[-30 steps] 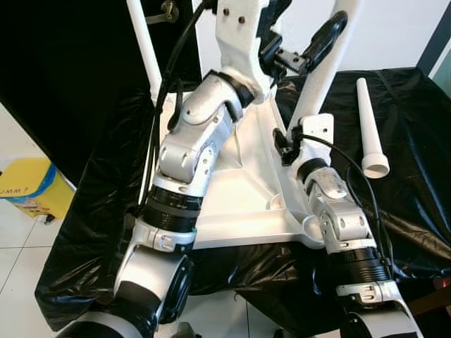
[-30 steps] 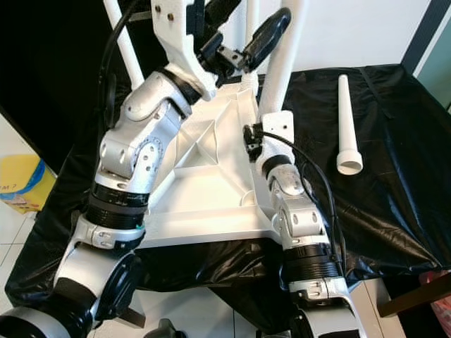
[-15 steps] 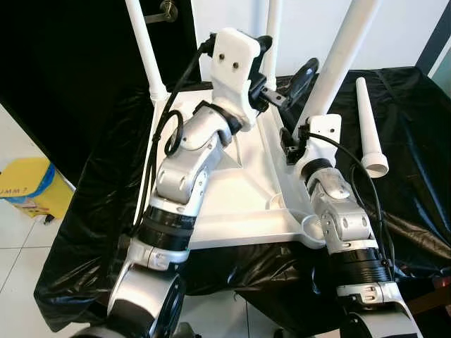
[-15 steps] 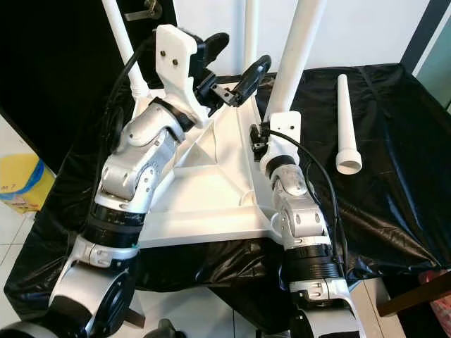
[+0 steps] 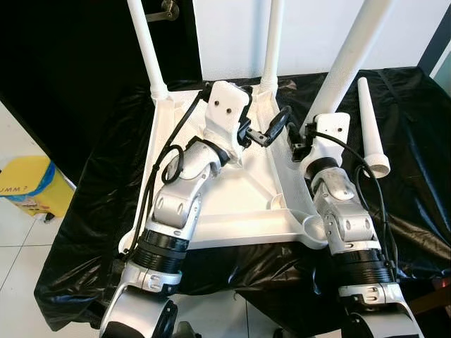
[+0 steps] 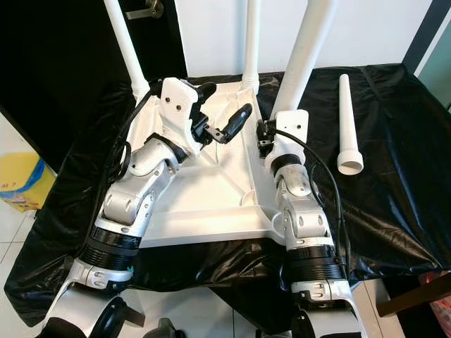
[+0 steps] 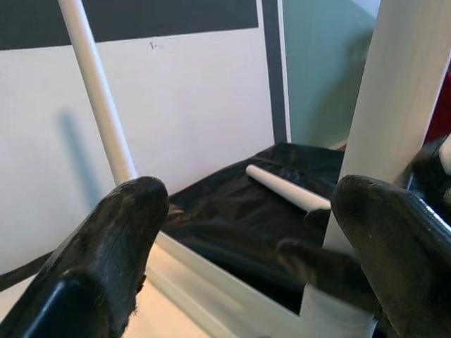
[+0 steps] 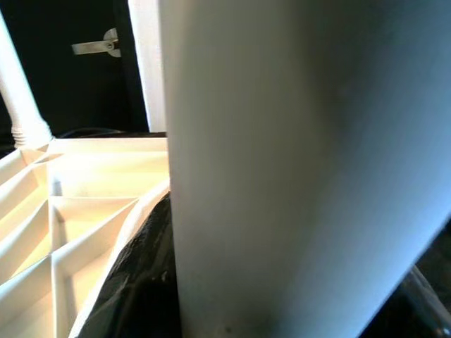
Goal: Building children table
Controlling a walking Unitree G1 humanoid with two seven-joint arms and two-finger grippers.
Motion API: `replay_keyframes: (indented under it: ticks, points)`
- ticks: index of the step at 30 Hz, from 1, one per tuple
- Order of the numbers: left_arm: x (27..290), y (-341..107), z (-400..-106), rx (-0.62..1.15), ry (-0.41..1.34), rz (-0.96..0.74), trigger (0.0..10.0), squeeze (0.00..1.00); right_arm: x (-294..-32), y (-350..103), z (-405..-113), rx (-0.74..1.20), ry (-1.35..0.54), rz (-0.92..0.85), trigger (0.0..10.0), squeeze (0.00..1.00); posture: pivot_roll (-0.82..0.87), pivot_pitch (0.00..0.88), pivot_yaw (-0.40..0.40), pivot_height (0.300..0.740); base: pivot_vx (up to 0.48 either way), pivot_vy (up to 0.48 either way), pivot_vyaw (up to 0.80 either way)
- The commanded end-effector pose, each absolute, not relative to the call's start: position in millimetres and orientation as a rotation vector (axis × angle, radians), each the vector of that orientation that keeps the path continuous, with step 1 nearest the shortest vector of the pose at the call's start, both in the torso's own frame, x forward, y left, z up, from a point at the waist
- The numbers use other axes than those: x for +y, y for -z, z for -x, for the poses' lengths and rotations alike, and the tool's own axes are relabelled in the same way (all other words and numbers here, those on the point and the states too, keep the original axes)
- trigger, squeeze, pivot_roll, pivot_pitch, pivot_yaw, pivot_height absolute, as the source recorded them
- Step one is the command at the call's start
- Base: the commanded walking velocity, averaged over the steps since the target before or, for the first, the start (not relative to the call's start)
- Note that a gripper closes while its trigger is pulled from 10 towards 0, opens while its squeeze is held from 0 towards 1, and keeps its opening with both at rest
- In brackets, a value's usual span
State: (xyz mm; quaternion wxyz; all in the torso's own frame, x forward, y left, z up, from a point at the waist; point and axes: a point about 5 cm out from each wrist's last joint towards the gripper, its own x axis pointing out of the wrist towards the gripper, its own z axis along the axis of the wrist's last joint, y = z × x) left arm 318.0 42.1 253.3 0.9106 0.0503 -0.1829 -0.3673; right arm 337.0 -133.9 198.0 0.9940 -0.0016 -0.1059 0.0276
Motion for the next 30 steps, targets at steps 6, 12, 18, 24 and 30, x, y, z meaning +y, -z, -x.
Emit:
replay_keyframes:
  ticks: [6, 12, 18, 24, 30]
  points:
    - [43.9, -233.6, -309.4, -0.342, 0.722, -0.151, 10.0, 0.0, -139.1, -202.3, -332.8, -0.245, -0.054, -0.004, 10.0, 0.0, -0.08, 0.029, -0.014, 0.74, 0.0, 0.0, 0.0]
    - [41.1, -220.9, -301.6, -0.309, 0.762, -0.17, 10.0, 0.0, -141.1, -202.4, -331.9, -0.251, -0.053, 0.0, 10.0, 0.0, -0.08, 0.023, -0.017, 0.74, 0.0, 0.0, 0.0]
    - [39.8, -211.6, -295.4, -0.287, 0.785, -0.186, 10.0, 0.0, -143.0, -199.7, -329.5, -0.249, -0.053, 0.011, 10.0, 0.0, -0.07, 0.024, -0.02, 0.74, 0.0, 0.0, 0.0]
    - [41.9, -202.5, -290.4, -0.264, 0.804, -0.213, 10.0, 0.0, -142.8, -196.1, -325.0, -0.237, -0.065, 0.017, 10.0, 0.0, -0.08, 0.026, -0.017, 0.74, 0.0, 0.0, 0.0]
    - [44.6, -197.2, -287.5, -0.246, 0.817, -0.229, 10.0, 0.0, -142.0, -194.1, -321.6, -0.232, -0.071, 0.019, 10.0, 0.0, -0.08, 0.026, -0.012, 0.74, 0.0, 0.0, 0.0]
